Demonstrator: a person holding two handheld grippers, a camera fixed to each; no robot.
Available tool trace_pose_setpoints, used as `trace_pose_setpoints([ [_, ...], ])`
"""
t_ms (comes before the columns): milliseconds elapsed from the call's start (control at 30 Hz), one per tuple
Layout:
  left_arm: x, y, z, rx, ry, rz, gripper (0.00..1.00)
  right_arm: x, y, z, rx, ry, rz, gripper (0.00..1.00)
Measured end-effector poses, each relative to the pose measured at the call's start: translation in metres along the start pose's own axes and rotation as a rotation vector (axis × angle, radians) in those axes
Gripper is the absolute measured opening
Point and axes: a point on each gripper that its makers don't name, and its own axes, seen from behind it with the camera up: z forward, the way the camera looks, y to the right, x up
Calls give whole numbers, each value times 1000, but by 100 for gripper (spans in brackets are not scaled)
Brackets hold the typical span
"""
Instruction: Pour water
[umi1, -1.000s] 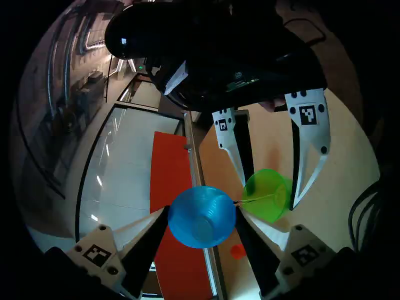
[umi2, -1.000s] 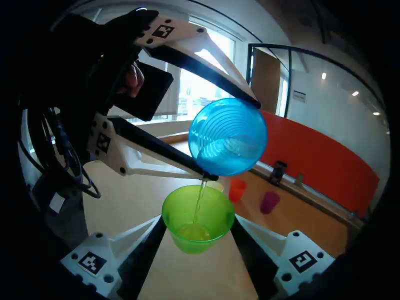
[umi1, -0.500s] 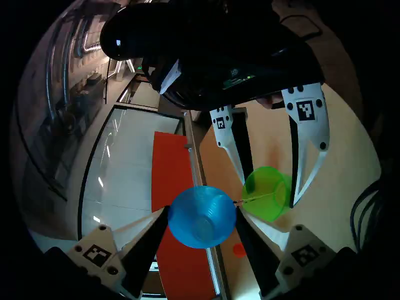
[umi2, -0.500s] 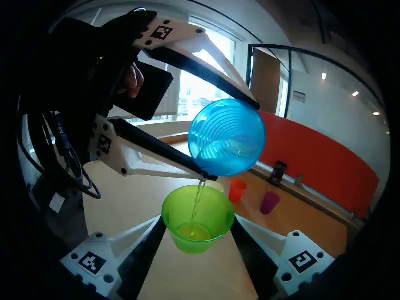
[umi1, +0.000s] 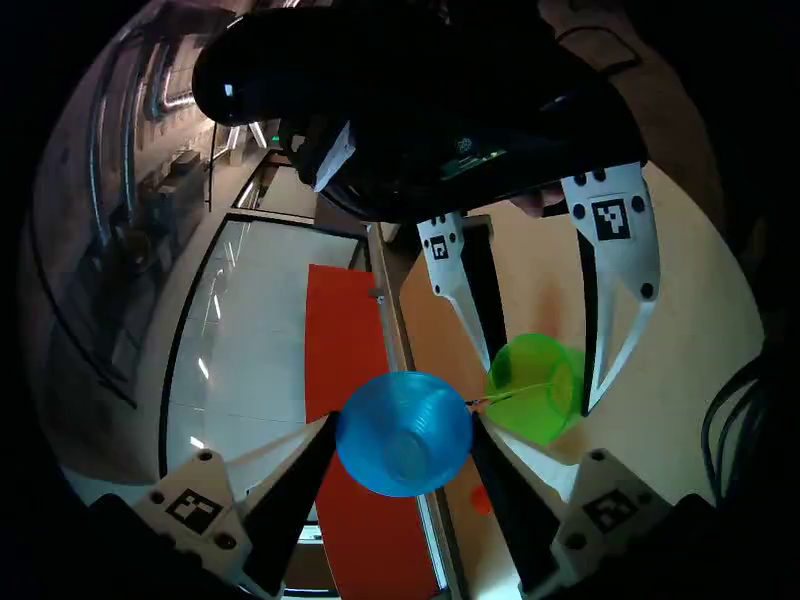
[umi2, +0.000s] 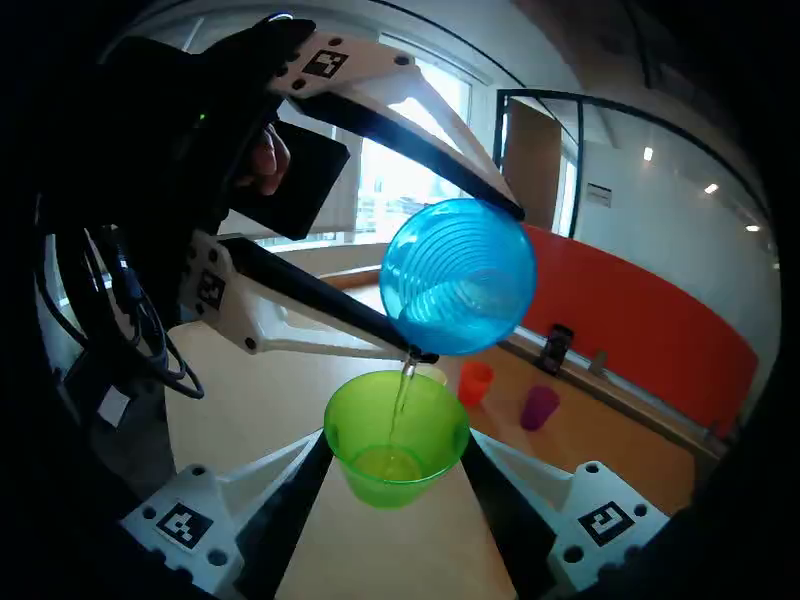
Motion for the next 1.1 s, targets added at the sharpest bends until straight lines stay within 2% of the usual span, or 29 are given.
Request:
trace_pose_setpoints([
  [600,2,-3,-4,-7,0,22,90,1,1,1,-2,8,-1,91],
  [1100,3,-6,-6,-9,2,64,90,1,0,1,-4,11,3,91],
])
